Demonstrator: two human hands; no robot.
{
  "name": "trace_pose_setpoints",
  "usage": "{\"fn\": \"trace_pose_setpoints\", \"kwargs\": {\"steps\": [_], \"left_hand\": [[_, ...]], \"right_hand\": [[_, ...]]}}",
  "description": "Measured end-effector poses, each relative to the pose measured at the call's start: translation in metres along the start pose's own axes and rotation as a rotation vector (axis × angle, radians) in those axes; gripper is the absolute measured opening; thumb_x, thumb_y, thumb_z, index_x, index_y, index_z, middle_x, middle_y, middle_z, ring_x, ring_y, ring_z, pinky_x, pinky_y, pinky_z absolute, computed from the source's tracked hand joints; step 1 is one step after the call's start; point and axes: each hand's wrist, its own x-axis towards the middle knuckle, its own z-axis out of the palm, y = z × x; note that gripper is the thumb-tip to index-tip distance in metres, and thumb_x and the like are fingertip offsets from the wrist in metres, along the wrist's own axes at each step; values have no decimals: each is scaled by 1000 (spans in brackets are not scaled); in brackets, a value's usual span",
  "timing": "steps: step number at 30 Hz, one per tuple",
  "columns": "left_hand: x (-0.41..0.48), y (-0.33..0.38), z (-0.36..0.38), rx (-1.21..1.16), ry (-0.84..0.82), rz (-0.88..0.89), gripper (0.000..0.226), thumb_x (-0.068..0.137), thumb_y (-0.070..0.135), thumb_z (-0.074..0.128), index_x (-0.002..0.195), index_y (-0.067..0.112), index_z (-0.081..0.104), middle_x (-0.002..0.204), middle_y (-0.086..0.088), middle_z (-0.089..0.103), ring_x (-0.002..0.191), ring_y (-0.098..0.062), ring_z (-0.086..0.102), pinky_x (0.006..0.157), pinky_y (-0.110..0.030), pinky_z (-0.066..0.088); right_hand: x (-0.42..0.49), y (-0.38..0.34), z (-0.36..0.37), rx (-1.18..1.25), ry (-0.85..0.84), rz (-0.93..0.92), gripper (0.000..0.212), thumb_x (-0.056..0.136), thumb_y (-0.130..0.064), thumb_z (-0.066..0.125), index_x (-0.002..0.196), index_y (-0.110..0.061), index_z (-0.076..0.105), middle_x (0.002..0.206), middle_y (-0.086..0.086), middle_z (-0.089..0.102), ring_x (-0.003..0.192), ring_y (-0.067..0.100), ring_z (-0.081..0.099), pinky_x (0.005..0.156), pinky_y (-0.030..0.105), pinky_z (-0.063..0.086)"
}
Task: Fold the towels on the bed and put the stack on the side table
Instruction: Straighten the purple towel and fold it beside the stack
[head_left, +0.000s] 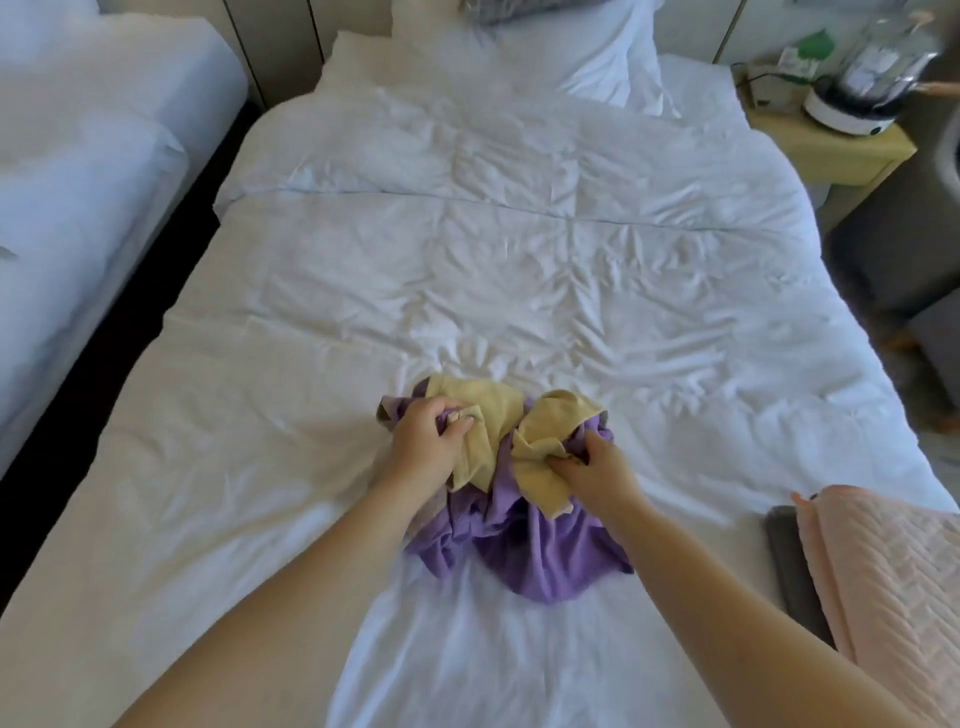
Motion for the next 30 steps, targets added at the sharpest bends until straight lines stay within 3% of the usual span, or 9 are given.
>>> {"fn": "trace_pose_setpoints", "kwargs": {"steps": [2, 4, 10, 14, 17, 19, 24, 27, 30], "left_hand": [[35, 55, -22, -29, 43, 151, 9, 85, 16, 69, 93, 19, 69, 81, 24, 49, 81, 21, 50, 68, 5, 33], [69, 114, -50, -11, 94, 273, 12, 85, 16, 69, 97, 15, 71, 84, 22, 50, 81, 10, 52, 69, 2, 33], [136, 275, -133, 8, 274, 594, 17, 87, 26, 66, 101, 17, 68, 107, -3, 59, 108, -24, 53, 90, -38, 45], [153, 306, -159, -36, 328, 699, 12, 85, 17, 69, 96, 11, 69, 95, 1, 55, 98, -25, 53, 84, -31, 42], [162, 266, -156, 45, 266, 626, 14, 83, 11, 72, 96, 5, 71, 111, -2, 51, 105, -17, 48, 87, -18, 34], [161, 215, -146, 94, 224, 560, 12, 80, 7, 74, 92, 3, 72, 116, -2, 50, 107, -13, 47, 95, -23, 36], [115, 54, -111, 233, -41, 217, 10, 82, 11, 72, 84, 21, 69, 78, 5, 64, 74, -14, 57, 62, -16, 36], [77, -24, -99, 355, -218, 83, 13, 84, 16, 68, 82, 29, 66, 79, 5, 63, 77, -18, 57, 63, -21, 40], [37, -73, -98, 391, -315, -25, 24, 86, 23, 65, 74, 43, 59, 81, 8, 64, 79, -18, 59, 70, -29, 45]], "right_hand": [[19, -58, -30, 11, 60, -102, 21, 88, -20, 63, 93, 0, 58, 85, 9, 62, 80, 23, 58, 71, 33, 47], [34, -118, -65, 44, 122, -198, 18, 89, -20, 61, 95, -4, 56, 89, 10, 62, 81, 24, 59, 71, 34, 48], [47, -272, -163, 17, 356, -529, 15, 90, -17, 56, 100, -6, 55, 91, 10, 63, 81, 25, 57, 70, 35, 47], [49, -304, -197, 3, 429, -630, 12, 90, -14, 56, 96, -5, 55, 87, 9, 64, 77, 22, 56, 65, 31, 45], [58, -274, -187, -39, 416, -586, 8, 90, -16, 57, 96, -9, 57, 84, 2, 59, 76, 19, 51, 60, 23, 37], [65, -232, -165, -102, 385, -494, 3, 90, -17, 57, 91, -19, 59, 78, -5, 54, 73, 17, 49, 54, 16, 32], [67, -97, -81, -432, 195, -302, 28, 89, -16, 56, 64, -17, 45, 75, 1, 49, 69, 24, 46, 54, 29, 27], [50, -24, -39, -643, 45, -161, 27, 91, -20, 52, 66, -28, 45, 90, 0, 55, 89, 25, 57, 66, 29, 35], [21, 34, -11, -939, -70, -31, 20, 91, -20, 45, 100, -32, 59, 114, -2, 56, 108, 22, 53, 85, 31, 37]]}}
